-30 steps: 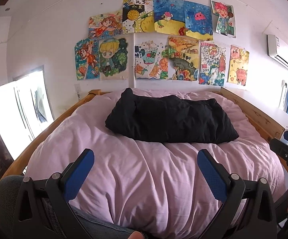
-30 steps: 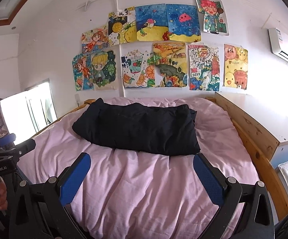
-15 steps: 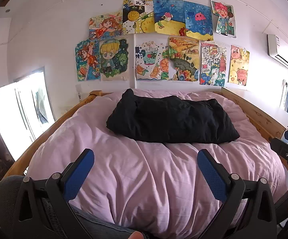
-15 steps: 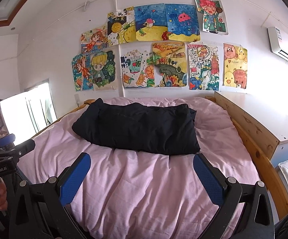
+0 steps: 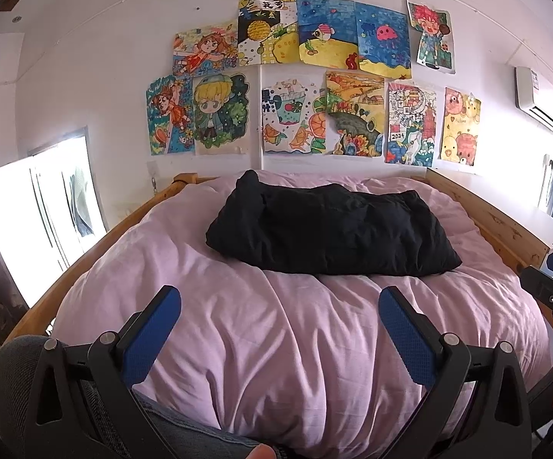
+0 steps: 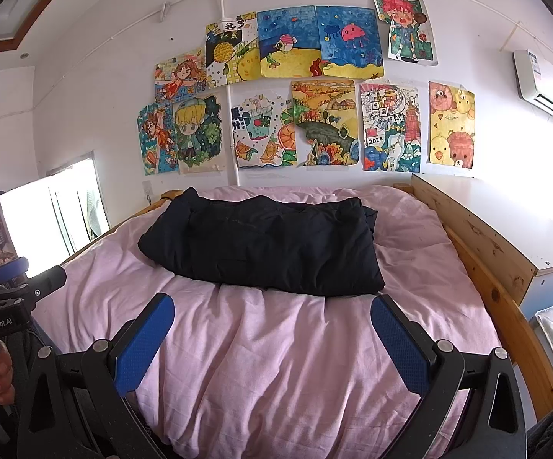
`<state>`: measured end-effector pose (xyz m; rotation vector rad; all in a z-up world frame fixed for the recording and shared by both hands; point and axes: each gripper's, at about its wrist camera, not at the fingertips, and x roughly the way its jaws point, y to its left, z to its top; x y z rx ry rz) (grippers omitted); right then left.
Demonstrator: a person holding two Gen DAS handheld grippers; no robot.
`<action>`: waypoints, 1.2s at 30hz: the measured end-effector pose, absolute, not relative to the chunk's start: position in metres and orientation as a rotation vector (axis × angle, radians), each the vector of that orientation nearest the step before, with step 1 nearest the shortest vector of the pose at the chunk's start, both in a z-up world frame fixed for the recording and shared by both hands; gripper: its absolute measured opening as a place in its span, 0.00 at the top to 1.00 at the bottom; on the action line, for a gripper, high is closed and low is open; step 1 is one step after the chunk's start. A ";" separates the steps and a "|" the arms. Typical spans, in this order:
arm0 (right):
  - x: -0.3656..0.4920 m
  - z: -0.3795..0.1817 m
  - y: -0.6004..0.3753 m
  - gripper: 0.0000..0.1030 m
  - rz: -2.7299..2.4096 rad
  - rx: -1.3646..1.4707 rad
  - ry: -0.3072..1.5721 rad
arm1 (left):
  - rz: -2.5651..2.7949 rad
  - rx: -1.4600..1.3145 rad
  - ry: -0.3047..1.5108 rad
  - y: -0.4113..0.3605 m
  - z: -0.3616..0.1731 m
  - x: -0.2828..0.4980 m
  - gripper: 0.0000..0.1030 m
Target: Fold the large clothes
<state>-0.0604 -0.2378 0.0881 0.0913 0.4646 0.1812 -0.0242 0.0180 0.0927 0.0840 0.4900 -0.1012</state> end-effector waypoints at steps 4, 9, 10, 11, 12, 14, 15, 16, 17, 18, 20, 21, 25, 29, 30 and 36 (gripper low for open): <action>-0.060 0.088 -0.238 0.00 0.181 0.092 0.467 | -0.102 0.083 0.490 0.019 0.093 -0.024 0.01; -0.060 0.088 -0.239 0.00 0.182 0.092 0.465 | -0.102 0.084 0.491 0.018 0.092 -0.024 0.01; -0.060 0.088 -0.239 0.00 0.182 0.092 0.466 | -0.102 0.084 0.491 0.018 0.092 -0.024 0.01; -0.060 0.088 -0.239 0.00 0.183 0.092 0.466 | -0.102 0.084 0.491 0.019 0.093 -0.024 0.01; -0.060 0.088 -0.239 0.00 0.183 0.092 0.467 | -0.101 0.084 0.490 0.018 0.092 -0.024 0.01; -0.060 0.089 -0.239 0.00 0.182 0.092 0.466 | -0.102 0.083 0.490 0.019 0.093 -0.024 0.01; -0.060 0.089 -0.239 0.00 0.181 0.093 0.466 | -0.102 0.084 0.491 0.018 0.092 -0.024 0.01; -0.060 0.089 -0.239 0.00 0.182 0.094 0.466 | -0.102 0.084 0.491 0.018 0.092 -0.024 0.01; -0.060 0.089 -0.239 0.00 0.182 0.094 0.467 | -0.102 0.083 0.491 0.020 0.092 -0.024 0.01; -0.060 0.087 -0.239 0.00 0.181 0.096 0.468 | -0.103 0.084 0.490 0.019 0.092 -0.024 0.01; -0.060 0.088 -0.240 0.00 0.182 0.096 0.468 | -0.103 0.084 0.490 0.021 0.092 -0.024 0.01; -0.060 0.088 -0.240 0.00 0.182 0.096 0.467 | -0.104 0.085 0.491 0.020 0.092 -0.024 0.01; -0.060 0.088 -0.239 0.00 0.182 0.095 0.468 | -0.104 0.085 0.490 0.021 0.092 -0.024 0.01; -0.060 0.088 -0.239 0.00 0.181 0.096 0.468 | -0.105 0.085 0.490 0.020 0.092 -0.024 0.01; -0.060 0.088 -0.238 0.00 0.181 0.096 0.468 | -0.105 0.085 0.490 0.020 0.092 -0.024 0.01; -0.060 0.089 -0.238 0.00 0.181 0.096 0.469 | -0.105 0.086 0.490 0.021 0.092 -0.024 0.01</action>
